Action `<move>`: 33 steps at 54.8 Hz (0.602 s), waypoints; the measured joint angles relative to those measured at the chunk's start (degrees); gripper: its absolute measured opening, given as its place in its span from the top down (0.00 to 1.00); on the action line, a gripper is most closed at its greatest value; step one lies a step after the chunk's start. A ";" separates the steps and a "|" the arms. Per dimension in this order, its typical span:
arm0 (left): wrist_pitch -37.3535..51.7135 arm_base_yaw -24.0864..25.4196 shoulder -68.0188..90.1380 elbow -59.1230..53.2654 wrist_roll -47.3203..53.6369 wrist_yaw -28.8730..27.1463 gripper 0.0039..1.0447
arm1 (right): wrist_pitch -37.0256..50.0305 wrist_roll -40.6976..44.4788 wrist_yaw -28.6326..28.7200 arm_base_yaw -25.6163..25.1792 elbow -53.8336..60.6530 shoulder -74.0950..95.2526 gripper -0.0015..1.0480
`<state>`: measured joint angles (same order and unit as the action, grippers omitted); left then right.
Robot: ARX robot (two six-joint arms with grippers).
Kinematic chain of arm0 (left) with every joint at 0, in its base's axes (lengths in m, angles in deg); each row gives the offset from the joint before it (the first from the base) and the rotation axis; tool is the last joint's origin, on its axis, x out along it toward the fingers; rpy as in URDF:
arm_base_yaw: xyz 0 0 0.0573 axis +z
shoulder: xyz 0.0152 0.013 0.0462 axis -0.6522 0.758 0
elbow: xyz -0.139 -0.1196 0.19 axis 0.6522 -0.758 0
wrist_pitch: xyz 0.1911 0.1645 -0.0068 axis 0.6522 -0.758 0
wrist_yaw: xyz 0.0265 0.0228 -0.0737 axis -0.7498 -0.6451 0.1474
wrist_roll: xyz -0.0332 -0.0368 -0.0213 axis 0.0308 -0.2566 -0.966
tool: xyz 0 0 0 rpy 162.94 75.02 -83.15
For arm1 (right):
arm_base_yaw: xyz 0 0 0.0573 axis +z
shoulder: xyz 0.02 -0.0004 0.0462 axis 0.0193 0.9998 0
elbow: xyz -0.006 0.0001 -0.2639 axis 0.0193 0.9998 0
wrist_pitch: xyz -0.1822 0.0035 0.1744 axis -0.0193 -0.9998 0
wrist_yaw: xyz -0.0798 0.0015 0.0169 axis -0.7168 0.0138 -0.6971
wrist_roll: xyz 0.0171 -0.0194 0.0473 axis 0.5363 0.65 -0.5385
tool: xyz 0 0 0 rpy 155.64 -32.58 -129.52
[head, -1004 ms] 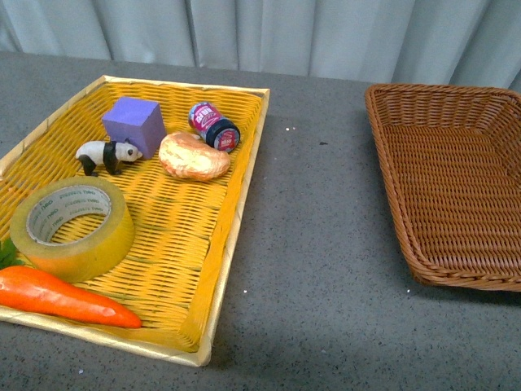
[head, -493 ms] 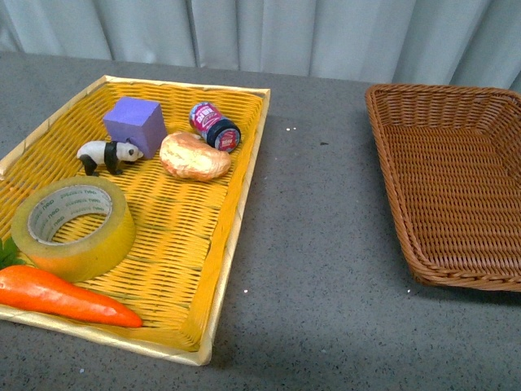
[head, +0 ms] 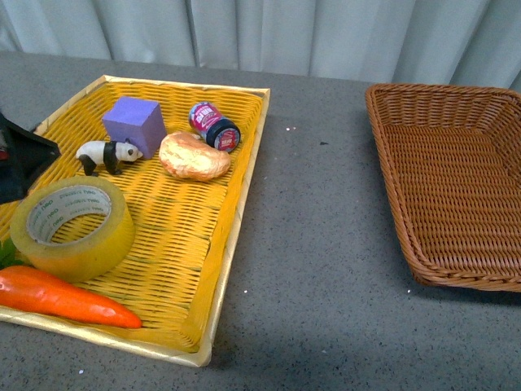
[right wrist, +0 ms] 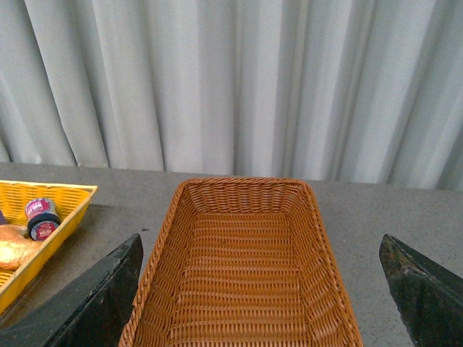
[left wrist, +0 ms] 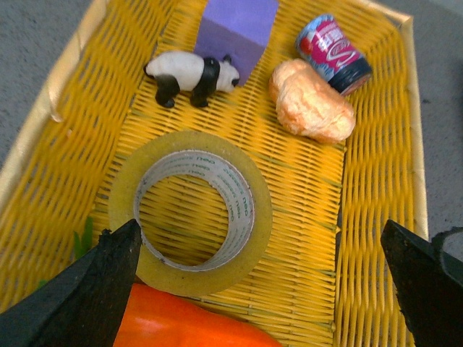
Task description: Move tape to another basket
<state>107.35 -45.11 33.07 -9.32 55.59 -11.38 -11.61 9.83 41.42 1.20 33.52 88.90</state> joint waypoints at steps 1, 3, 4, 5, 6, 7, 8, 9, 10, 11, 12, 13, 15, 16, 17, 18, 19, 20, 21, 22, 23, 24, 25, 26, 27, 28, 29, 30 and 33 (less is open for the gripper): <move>0.00 -0.15 1.33 0.61 0.00 -0.07 0.06 | 0.00 -0.02 0.00 0.00 0.00 0.00 0.09; 0.00 -0.20 3.15 1.44 -0.26 -0.09 0.06 | 0.00 -0.02 0.00 0.00 0.00 0.00 0.09; 0.02 -0.20 4.24 1.95 -0.57 0.04 0.06 | 0.00 -0.02 0.02 0.00 0.00 0.00 0.09; 0.02 -0.20 4.98 2.34 -0.72 0.07 0.06 | 0.00 -0.02 0.00 0.00 0.00 0.00 0.09; 0.02 -0.20 5.75 2.73 -0.85 0.00 0.06 | 0.00 -0.02 0.00 0.00 0.00 0.00 0.09; 0.02 -0.20 6.69 3.26 -0.98 -0.17 0.06 | 0.00 -0.02 0.00 0.00 0.00 0.00 0.09; 0.02 -0.17 7.13 3.48 -1.09 -0.26 0.06 | 0.00 -0.02 0.00 0.00 0.00 0.00 0.09; 0.04 -0.15 8.02 3.98 -1.31 -0.52 0.06 | 0.00 -0.02 0.00 0.00 0.00 0.00 0.09; 0.04 -0.09 8.87 4.46 -1.46 -0.74 0.06 | 0.00 -0.02 0.00 0.00 0.00 0.00 0.09; 0.04 -0.02 9.29 4.70 -1.57 -0.87 0.06 | 0.00 -0.02 0.00 0.00 0.00 0.00 0.09; 0.02 0.04 10.10 5.20 -1.73 -1.03 0.06 | 0.00 0.00 0.00 0.00 0.00 0.00 0.09; -0.04 0.15 10.88 5.68 -1.90 -1.05 0.06 | 0.00 -0.02 0.00 0.00 0.00 0.00 0.09; -0.15 0.31 12.04 6.45 -1.90 -1.20 0.06 | 0.00 0.00 0.00 0.00 0.00 0.00 0.09; -0.13 0.48 12.90 6.97 -1.92 -1.31 0.06 | 0.00 -0.02 0.00 0.00 0.00 0.00 0.09; -0.11 0.70 13.57 7.32 -1.99 -1.29 0.06 | 0.00 0.00 0.00 0.00 0.00 0.00 0.09; -0.11 0.85 14.08 7.54 -2.10 -1.33 0.06 | 0.00 0.00 0.00 0.00 0.00 0.00 0.09; -0.17 1.11 14.67 7.82 -2.10 -1.42 0.06 | 0.00 0.00 0.00 0.00 0.00 0.00 0.09; -0.22 1.22 14.97 7.96 -2.10 -1.51 0.06 | 0.00 0.00 0.00 0.00 0.00 0.00 0.09; -0.44 1.49 15.63 8.22 -2.05 -1.70 0.06 | 0.00 -0.02 0.00 0.00 0.00 0.00 0.09; -0.61 1.77 16.11 8.35 -2.05 -1.95 0.06 | 0.00 -0.02 0.00 0.00 0.00 0.00 0.09; -0.83 2.03 16.63 8.41 -2.03 -1.95 0.06 | 0.00 -0.02 0.00 0.00 0.00 0.00 0.09; -1.07 2.23 16.98 8.44 -1.97 -1.92 0.06 | 0.00 -0.02 0.00 0.00 0.00 0.00 0.09; -1.11 2.40 17.18 8.44 -1.81 -1.95 0.06 | 0.00 -0.02 0.00 0.00 0.00 0.00 0.09; -1.11 2.54 17.38 8.41 -1.62 -2.01 0.06 | 0.00 -0.02 0.00 0.00 0.00 0.00 0.09; -1.14 2.64 17.66 8.41 -1.36 -2.32 0.06 | 0.00 -0.02 0.00 0.00 0.00 0.00 0.09; -1.22 2.89 17.90 8.44 -1.16 -2.60 0.06 | 0.00 -0.02 0.00 0.00 0.00 0.00 0.09; -1.31 2.97 18.03 8.46 -1.16 -2.67 0.06 | 0.00 -0.02 0.00 0.00 0.00 0.00 0.09; -1.42 3.08 18.25 8.48 -1.09 -2.80 0.06 | 0.00 0.00 0.00 0.00 0.00 0.00 0.09; -1.44 3.52 19.15 8.55 -1.03 -2.78 0.06 | 0.00 -0.02 0.00 0.00 0.00 0.00 0.09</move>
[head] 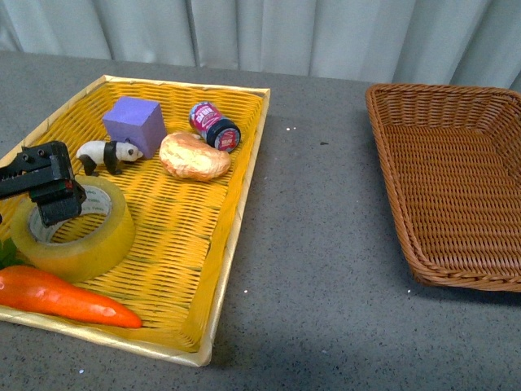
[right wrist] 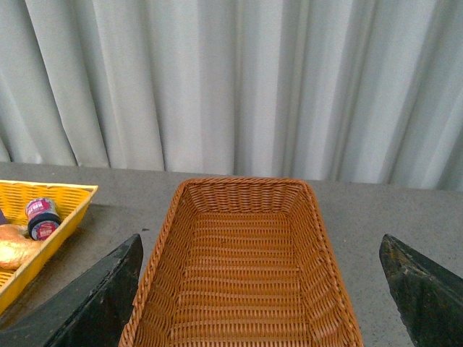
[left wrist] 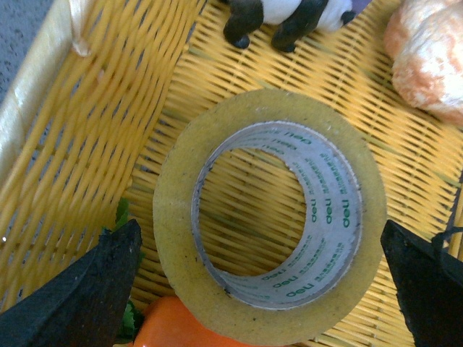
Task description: Move tape to another basket
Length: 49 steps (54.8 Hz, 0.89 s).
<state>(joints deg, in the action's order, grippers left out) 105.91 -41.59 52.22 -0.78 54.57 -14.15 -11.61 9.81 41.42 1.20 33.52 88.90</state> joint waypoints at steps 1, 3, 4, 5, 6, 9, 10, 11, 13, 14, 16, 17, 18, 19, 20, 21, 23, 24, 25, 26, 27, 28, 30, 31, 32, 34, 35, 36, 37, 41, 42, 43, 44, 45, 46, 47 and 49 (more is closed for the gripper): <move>0.00 0.13 0.20 0.00 -0.07 0.39 0.06 | 0.00 0.00 0.00 0.00 0.00 0.00 0.09; 0.57 0.55 1.36 0.04 -0.37 0.83 0.06 | 0.00 0.00 0.00 0.00 0.00 0.00 0.09; 0.59 0.85 2.08 0.31 -0.46 0.72 0.06 | 0.00 0.00 0.00 0.00 0.00 0.00 0.09; 0.55 1.07 2.64 0.55 -0.72 0.85 0.06 | 0.00 0.00 0.00 0.00 0.00 0.00 0.09; 0.55 1.33 3.41 0.87 -0.96 0.79 0.06 | 0.00 0.00 0.00 0.00 0.00 0.00 0.09; 0.48 2.08 4.98 1.64 -1.38 0.44 0.06 | 0.00 0.00 0.00 0.00 0.00 0.00 0.09; 0.48 2.21 5.31 1.81 -1.49 0.31 0.06 | 0.00 0.02 0.00 0.00 0.00 0.00 0.09; 0.37 2.47 5.84 2.10 -1.49 0.26 0.06 | 0.00 0.00 0.00 0.00 0.00 0.00 0.09; 0.24 2.97 6.47 2.47 -1.75 0.39 0.06 | 0.00 0.00 0.00 0.00 0.00 0.00 0.09; 0.24 3.08 6.67 2.56 -1.77 0.39 0.06 | 0.00 0.02 0.00 0.00 0.00 0.00 0.09; 0.46 3.67 7.43 2.84 -1.77 0.22 0.06 | 0.00 0.02 0.00 0.00 0.00 0.00 0.09; 0.44 3.93 7.76 3.06 -1.81 0.20 0.06 | 0.00 0.00 0.00 0.00 0.00 0.00 0.09; 0.44 4.20 8.07 3.23 -1.88 0.26 0.06 | 0.00 0.00 0.00 0.00 0.00 0.00 0.09; 0.44 4.37 8.26 3.32 -1.88 0.24 0.06 | 0.00 0.02 0.00 0.00 0.00 0.00 0.09; 0.44 4.48 8.39 3.39 -1.88 0.22 0.06 | 0.00 0.00 0.00 0.00 0.00 0.00 0.09; 0.44 4.66 8.63 3.48 -1.81 0.24 0.06 | 0.00 0.00 0.00 0.00 0.00 0.00 0.09; 0.44 4.85 8.92 3.58 -1.81 0.35 0.06 | 0.00 0.02 0.00 0.00 0.00 0.00 0.09; 0.44 4.92 9.03 3.63 -1.68 0.37 0.08 | 0.00 0.00 0.00 0.00 0.00 0.00 0.09; 0.44 4.94 9.05 3.63 -1.70 0.37 0.10 | 0.00 0.02 0.00 0.00 0.00 0.00 0.09; 0.44 5.01 9.11 3.63 -1.66 0.31 0.13 | 0.00 0.00 0.00 0.00 0.00 0.00 0.09; 0.44 5.03 9.11 3.63 -1.55 0.26 0.17 | 0.00 0.02 0.00 0.00 0.00 0.00 0.09; 0.44 5.03 9.11 3.65 -1.55 0.26 0.19 | 0.00 0.02 0.00 0.00 0.00 0.00 0.09; 0.44 5.03 9.11 3.63 -1.55 0.28 0.25 | 0.00 0.00 0.00 0.00 0.00 0.00 0.09; 0.46 5.03 9.11 3.63 -1.40 0.26 0.29 | 0.00 0.02 0.00 0.00 0.00 0.00 0.09; 0.46 5.03 9.11 3.63 -1.11 0.20 0.32 | 0.00 0.00 0.00 0.00 0.00 0.00 0.09; 0.46 5.03 9.11 3.63 -0.87 0.22 0.38 | 0.00 0.02 0.00 0.00 0.00 0.00 0.09; 0.46 5.03 9.11 3.63 -0.87 0.24 0.41 | 0.00 0.00 0.00 0.00 0.00 0.00 0.09; 0.46 5.03 9.11 3.63 -0.85 0.28 0.43 | 0.00 0.00 0.00 0.00 0.00 0.00 0.09; 0.50 5.01 9.11 3.63 -0.72 0.33 0.46 | 0.00 0.00 0.00 0.00 0.00 0.00 0.09; 0.57 4.90 9.11 3.63 -0.42 0.37 0.56 | 0.00 0.02 0.00 0.00 0.00 0.00 0.09; 0.57 4.87 9.11 3.63 -0.39 0.42 0.58 | 0.00 0.00 0.00 0.00 0.00 0.00 0.09; 0.57 4.83 9.11 3.63 -0.33 0.44 0.62 | 0.00 0.02 0.00 0.00 0.00 0.00 0.09; 0.57 4.79 9.09 3.63 -0.26 0.39 0.65 | 0.00 0.00 0.00 0.00 0.00 0.00 0.09; 0.57 4.76 9.11 3.63 -0.26 0.42 0.67 | 0.00 0.02 0.00 0.00 0.00 0.00 0.09; 0.57 4.72 9.09 3.63 -0.28 0.37 0.71 | 0.00 0.00 0.00 0.00 0.00 0.00 0.09; 0.57 4.70 9.09 3.63 -0.37 0.33 0.72 | 0.00 0.00 0.00 0.00 0.00 0.00 0.09; 0.57 4.57 9.07 3.63 -0.31 0.24 0.76 | 0.00 0.02 0.00 0.00 0.00 0.00 0.09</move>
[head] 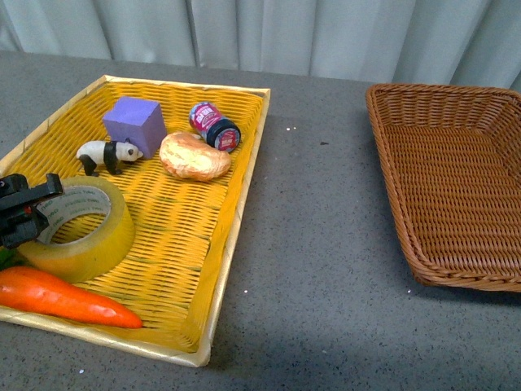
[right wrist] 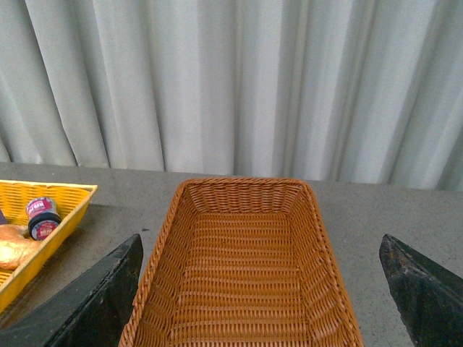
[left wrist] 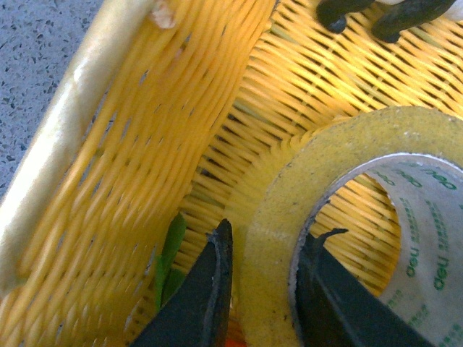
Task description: Move tape to another basket
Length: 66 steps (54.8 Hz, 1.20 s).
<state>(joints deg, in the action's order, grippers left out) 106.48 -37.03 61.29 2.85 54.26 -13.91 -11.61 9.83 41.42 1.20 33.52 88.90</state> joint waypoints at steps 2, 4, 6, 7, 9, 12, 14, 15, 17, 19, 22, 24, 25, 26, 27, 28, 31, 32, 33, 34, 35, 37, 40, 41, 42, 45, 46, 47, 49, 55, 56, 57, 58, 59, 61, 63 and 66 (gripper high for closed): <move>-0.07 -0.17 -0.09 0.00 0.79 -0.24 0.80 | 0.00 0.00 0.00 0.00 0.00 0.00 0.09; -0.31 -0.28 -0.24 0.00 1.07 -0.85 0.82 | 0.00 -0.02 0.00 0.00 0.00 0.00 0.09; -0.94 -0.46 -0.68 0.00 1.07 -0.98 0.83 | 0.00 -0.02 0.00 0.00 0.00 0.00 0.09; -1.01 -0.52 -0.81 0.00 1.09 -1.09 0.83 | 0.00 -0.02 0.00 0.00 0.00 0.00 0.09; -1.22 -0.74 -1.33 0.00 1.20 -0.98 0.84 | 0.00 0.00 0.00 0.00 0.00 0.00 0.09; -1.88 -1.49 -2.54 0.00 1.27 -1.01 0.84 | 0.00 -0.02 0.00 0.00 0.00 0.00 0.09; -2.73 -2.40 -3.89 0.00 1.11 -0.85 0.84 | 0.00 0.00 0.00 0.00 0.00 0.00 0.09; -3.19 -2.86 -4.57 0.00 0.92 -0.77 0.84 | 0.00 -0.02 0.00 0.00 0.00 0.00 0.09; -3.65 -4.22 -6.36 0.00 0.92 -0.59 0.84 | 0.00 -0.02 0.00 0.00 0.00 0.00 0.09; -3.87 -5.16 -7.39 0.13 0.74 -0.44 0.84 | 0.00 -0.02 0.00 0.00 0.00 0.00 0.09; -3.91 -7.37 -9.14 0.83 0.59 -0.44 0.84 | 0.00 0.00 0.00 0.00 0.00 0.00 0.09; -3.89 -8.90 -9.86 1.60 0.61 -0.63 0.84 | 0.00 0.00 0.00 0.00 0.00 0.00 0.09; -3.87 -10.01 -10.21 2.23 0.63 -0.79 0.84 | 0.00 0.00 0.00 0.00 0.00 0.00 0.09; -3.85 -10.58 -10.29 2.58 0.68 -0.87 0.84 | 0.00 -0.02 0.00 0.00 0.00 0.00 0.09; -3.58 -12.04 -10.43 3.48 1.14 -1.42 0.84 | 0.00 0.00 0.00 0.00 0.00 0.00 0.09; -3.34 -12.96 -10.43 4.02 1.51 -1.77 0.84 | 0.00 -0.02 0.00 0.00 0.00 0.00 0.09; -2.99 -15.89 -10.16 5.95 1.99 -2.67 0.84 | 0.00 0.00 0.00 0.00 0.00 0.00 0.09; -3.02 -16.46 -10.03 6.36 2.21 -2.67 0.84 | 0.00 -0.02 0.00 0.00 0.00 0.00 0.09; -3.02 -17.53 -9.70 7.26 2.56 -2.89 0.84 | 0.00 -0.02 0.00 0.00 0.00 0.00 0.09; -3.04 -18.62 -9.29 8.17 2.80 -3.04 0.84 | 0.00 -0.02 0.00 0.00 0.00 0.00 0.09; -3.04 -19.17 -9.03 8.63 2.80 -3.15 0.84 | 0.00 -0.02 0.00 0.00 0.00 0.00 0.09; -3.28 -21.27 -7.85 10.58 2.99 -3.56 0.84 | 0.00 -0.02 0.00 0.00 0.00 0.00 0.09; -3.98 -23.87 -6.05 13.22 3.10 -4.17 0.84 | 0.00 -0.02 0.00 0.00 0.00 0.00 0.09; -4.24 -24.87 -5.46 14.03 2.99 -4.20 0.84 | 0.00 0.00 0.00 0.00 0.00 0.00 0.09; -4.59 -25.86 -4.50 15.39 3.04 -4.42 0.84 | 0.00 -0.02 0.00 0.00 0.00 0.00 0.09; -5.64 -29.42 -1.22 19.74 3.17 -4.59 0.84 | 0.00 0.00 0.00 0.00 0.00 0.00 0.09; -5.90 -30.21 -0.48 20.81 3.19 -4.63 0.84 | 0.00 -0.02 0.00 0.00 0.00 0.00 0.09; -6.19 -30.97 0.33 21.88 3.17 -4.68 0.84 | 0.00 0.00 0.00 0.00 0.00 0.00 0.09; -6.84 -32.57 2.10 24.55 3.15 -4.72 0.84 | 0.00 0.00 0.00 0.00 0.00 0.00 0.09; -8.72 -35.76 5.84 31.32 2.71 -4.70 0.84 | 0.00 -0.02 0.00 0.00 0.00 0.00 0.09; -8.94 -36.06 6.21 32.04 2.69 -4.72 0.84 | 0.00 -0.02 0.00 0.00 0.00 0.00 0.09; -9.14 -36.46 6.60 32.94 2.69 -4.72 0.84 | 0.00 -0.02 0.00 0.00 0.00 0.00 0.09; -9.20 -36.70 6.91 33.46 2.67 -4.74 0.84 | 0.00 0.00 0.00 0.00 0.00 0.00 0.09; -9.29 -36.96 7.21 34.03 2.49 -4.76 0.84 | 0.00 -0.02 0.00 0.00 0.00 0.00 0.09; -9.38 -37.22 7.50 34.49 2.29 -4.81 0.84 | 0.00 -0.02 0.00 0.00 0.00 0.00 0.09; -9.57 -37.44 7.78 34.93 2.21 -4.85 0.84 | 0.00 -0.02 0.00 0.00 0.00 0.00 0.09; -9.73 -37.77 8.09 35.17 2.01 -4.94 0.84 | 0.00 -0.02 0.00 0.00 0.00 0.00 0.09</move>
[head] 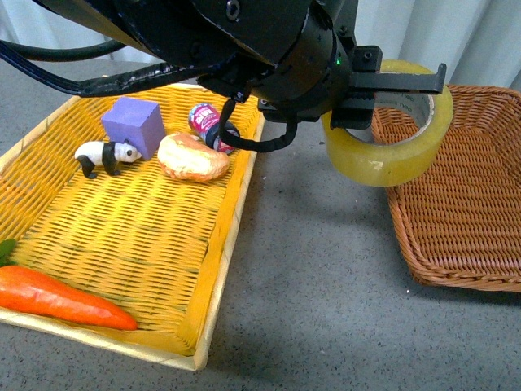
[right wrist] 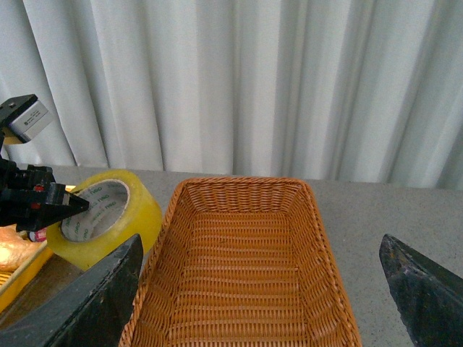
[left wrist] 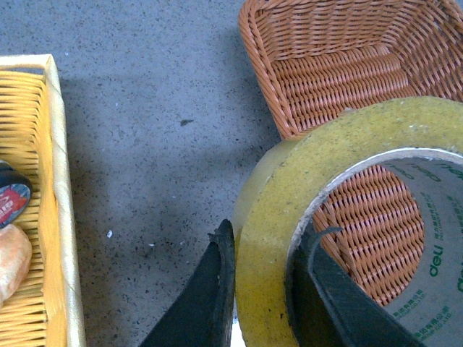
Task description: Move tape to another basket
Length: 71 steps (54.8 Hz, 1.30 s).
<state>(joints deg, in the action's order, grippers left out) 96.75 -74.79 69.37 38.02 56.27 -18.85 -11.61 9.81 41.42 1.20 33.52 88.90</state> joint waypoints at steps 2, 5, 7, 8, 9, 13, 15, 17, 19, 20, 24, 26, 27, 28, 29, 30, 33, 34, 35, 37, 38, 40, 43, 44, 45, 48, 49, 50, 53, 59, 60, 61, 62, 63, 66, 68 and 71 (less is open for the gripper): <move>-0.07 -0.09 0.11 0.02 0.00 -0.09 0.84 | 0.00 0.00 0.00 0.00 0.00 0.00 0.09; -0.13 -0.17 0.24 0.02 -0.04 -0.09 0.84 | 0.00 0.00 0.00 0.00 0.00 0.00 0.09; -0.15 -0.17 0.24 0.02 -0.11 -0.15 0.84 | 0.00 0.00 0.00 0.00 0.00 0.00 0.09; -0.15 -0.17 0.24 0.02 -0.15 -0.22 0.84 | 0.00 0.00 0.00 0.00 0.00 0.00 0.09; -0.15 -0.17 0.24 0.02 -0.17 -0.24 0.84 | 0.00 0.00 0.00 0.00 0.00 0.00 0.09; -0.15 -0.15 0.26 0.02 -0.17 -0.48 0.84 | 0.00 0.00 0.00 0.00 0.00 0.00 0.09; -0.15 -0.15 0.24 0.02 -0.17 -0.55 0.84 | 0.00 0.02 0.00 0.00 0.00 0.00 0.09; -0.15 -0.15 0.26 0.02 -0.17 -0.57 0.84 | 0.00 0.02 0.00 0.00 0.00 0.00 0.09; -0.15 -0.15 0.26 0.02 -0.17 -0.57 0.84 | 0.00 0.00 0.00 0.00 0.00 0.00 0.09; -0.15 -0.17 0.26 0.02 -0.17 -0.57 0.84 | -0.37 0.44 -1.44 0.37 -0.07 0.33 0.09; -0.15 -0.17 0.26 0.07 -0.22 -0.55 0.84 | -3.69 3.21 -12.59 2.91 -2.01 4.42 0.09; -0.20 -0.17 0.26 0.07 -0.20 -0.46 0.84 | -2.54 4.70 -15.85 2.27 -3.13 9.01 0.09; -0.20 -0.17 0.24 0.07 -0.20 -0.52 0.84 | -1.90 5.01 -15.76 1.20 -3.61 11.50 0.09; -0.20 -0.17 0.26 0.07 -0.24 -0.68 0.84 | -0.09 5.84 -13.99 -0.68 -4.94 15.32 0.09; -0.20 -0.17 0.26 0.09 -0.24 -0.63 0.84 | 1.11 6.16 -12.50 -1.99 -5.79 17.90 0.09; -0.20 -0.17 0.24 0.09 -0.24 -0.61 0.84 | 2.38 6.47 -10.75 -3.30 -6.75 20.57 0.09; -0.20 -0.17 0.28 0.09 -0.24 -0.57 0.84 | 6.14 6.73 -4.37 -6.91 -10.78 30.21 0.09; -0.20 -0.17 0.31 0.09 -0.24 -0.59 0.84 | 6.97 6.78 -2.10 -7.61 -12.72 34.34 0.09; -0.20 -0.17 0.31 0.09 -0.24 -0.57 0.84 | 7.56 7.08 -0.09 -7.85 -13.99 37.13 0.09; -0.20 -0.17 0.31 0.09 -0.24 -0.57 0.84 | 7.72 7.45 2.32 -7.89 -16.33 42.69 0.09; -0.20 -0.17 0.31 0.09 -0.24 -0.57 0.84 | 7.41 7.56 3.34 -7.87 -17.44 44.00 0.09; -0.20 -0.17 0.31 0.09 -0.26 -0.59 0.84 | 7.02 7.74 4.92 -7.74 -19.58 48.15 0.09; -0.20 -0.17 0.31 0.09 -0.26 -0.57 0.84 | 6.47 8.20 7.63 -7.10 -23.04 54.80 0.09; -0.20 -0.17 0.31 0.09 -0.24 -0.57 0.84 | 5.92 8.44 8.33 -6.80 -24.57 57.35 0.09; -0.20 -0.17 0.31 0.09 -0.26 -0.57 0.84 | 5.73 8.70 8.63 -6.67 -25.31 58.64 0.09; -0.20 -0.15 0.31 0.09 -0.24 -0.59 0.84 | 4.52 8.94 9.53 -5.86 -28.98 64.63 0.09; -0.20 -0.15 0.31 0.09 -0.26 -0.59 0.84 | 4.11 9.07 9.70 -5.66 -29.77 65.77 0.09; -0.20 -0.15 0.31 0.09 -0.26 -0.66 0.84 | 3.50 9.18 10.21 -5.31 -31.32 68.02 0.09; -0.20 -0.15 0.31 0.09 -0.26 -0.68 0.84 | 2.32 8.96 11.61 -4.72 -34.38 72.32 0.09; -0.20 -0.15 0.31 0.09 -0.26 -0.55 0.84 | -1.14 8.37 15.06 -3.30 -41.64 80.39 0.09; -0.20 -0.15 0.31 0.09 -0.26 -0.55 0.84 | -1.90 7.91 16.13 -2.97 -43.25 81.92 0.09; -0.20 -0.17 0.31 0.09 -0.26 -0.55 0.84 | -2.27 7.63 16.66 -2.80 -44.06 82.66 0.09; -0.20 -0.17 0.31 0.09 -0.26 -0.52 0.84 | -2.97 7.23 17.66 -2.45 -45.66 84.00 0.09; -0.20 -0.17 0.31 0.09 -0.26 -0.55 0.84 | -3.30 6.91 18.18 -2.27 -46.42 84.70 0.09; -0.20 -0.20 0.31 0.09 -0.24 -0.50 0.84 | -4.96 5.68 20.68 -1.57 -50.38 87.84 0.09; -0.20 -0.20 0.31 0.09 -0.26 -0.52 0.84 | -5.84 5.42 21.16 -1.16 -52.68 89.64 0.09; -0.20 -0.20 0.31 0.09 -0.26 -0.52 0.84 | -7.19 5.20 22.21 -0.63 -55.80 91.89 0.09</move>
<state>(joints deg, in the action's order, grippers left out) 96.56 -74.99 69.68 38.11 56.01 -19.38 -18.80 15.01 63.62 0.57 -22.28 180.79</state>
